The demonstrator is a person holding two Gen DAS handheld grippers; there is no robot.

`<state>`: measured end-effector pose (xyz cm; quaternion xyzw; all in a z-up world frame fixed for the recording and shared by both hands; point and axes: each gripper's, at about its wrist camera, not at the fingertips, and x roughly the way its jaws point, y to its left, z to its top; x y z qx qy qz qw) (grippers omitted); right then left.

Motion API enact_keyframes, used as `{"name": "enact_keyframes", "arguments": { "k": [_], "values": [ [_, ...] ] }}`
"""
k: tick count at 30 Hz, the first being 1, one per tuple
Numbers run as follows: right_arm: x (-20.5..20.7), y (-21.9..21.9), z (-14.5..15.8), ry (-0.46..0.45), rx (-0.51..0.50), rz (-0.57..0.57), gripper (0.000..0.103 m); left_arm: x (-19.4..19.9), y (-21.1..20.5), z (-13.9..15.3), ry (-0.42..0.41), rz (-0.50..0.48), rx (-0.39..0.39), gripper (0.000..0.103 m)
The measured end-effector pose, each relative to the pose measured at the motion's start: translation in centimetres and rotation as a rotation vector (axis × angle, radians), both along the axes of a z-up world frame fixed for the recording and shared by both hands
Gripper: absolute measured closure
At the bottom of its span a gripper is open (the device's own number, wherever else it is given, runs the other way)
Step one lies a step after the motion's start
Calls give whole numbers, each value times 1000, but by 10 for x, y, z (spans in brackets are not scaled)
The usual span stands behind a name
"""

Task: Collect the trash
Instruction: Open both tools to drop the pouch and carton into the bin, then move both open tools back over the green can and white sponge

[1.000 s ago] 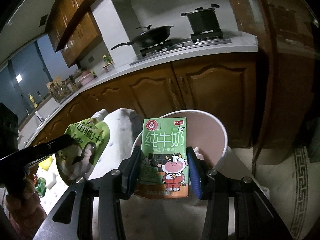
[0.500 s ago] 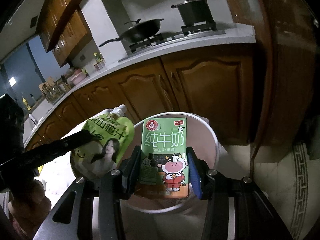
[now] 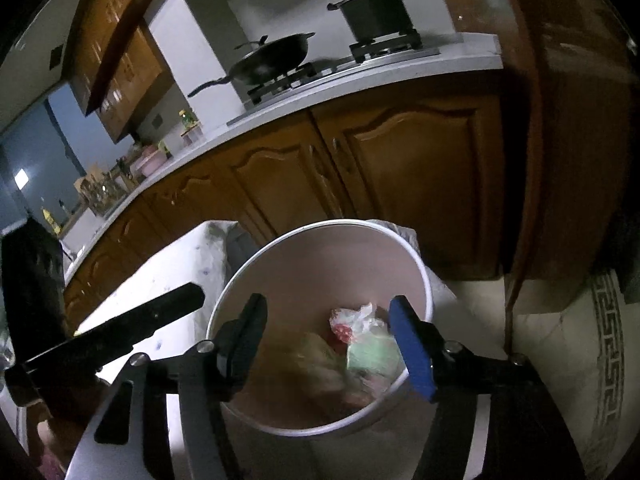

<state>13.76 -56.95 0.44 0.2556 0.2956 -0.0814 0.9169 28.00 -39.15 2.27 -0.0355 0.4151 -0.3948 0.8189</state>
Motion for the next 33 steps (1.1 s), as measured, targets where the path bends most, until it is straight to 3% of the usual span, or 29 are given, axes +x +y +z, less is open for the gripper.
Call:
{"name": "enact_keyframes", "arguments": {
  "k": [6, 11, 14, 17, 33],
  "values": [
    [-5, 2, 1, -2, 14, -8, 35, -6, 16, -1, 12, 24, 0, 62],
    [-11, 9, 4, -19, 16, 3, 24, -11, 40, 0, 29, 72, -4, 57],
    [-16, 17, 9, -38, 23, 9, 19, -17, 63, 3, 31, 109, -15, 55],
    [-20, 28, 15, -59, 31, 26, 18, -24, 87, 5, 18, 154, -19, 47],
    [-20, 111, 26, -97, 57, 155, 13, -69, 217, 7, -41, 327, 25, 38]
  ]
}}
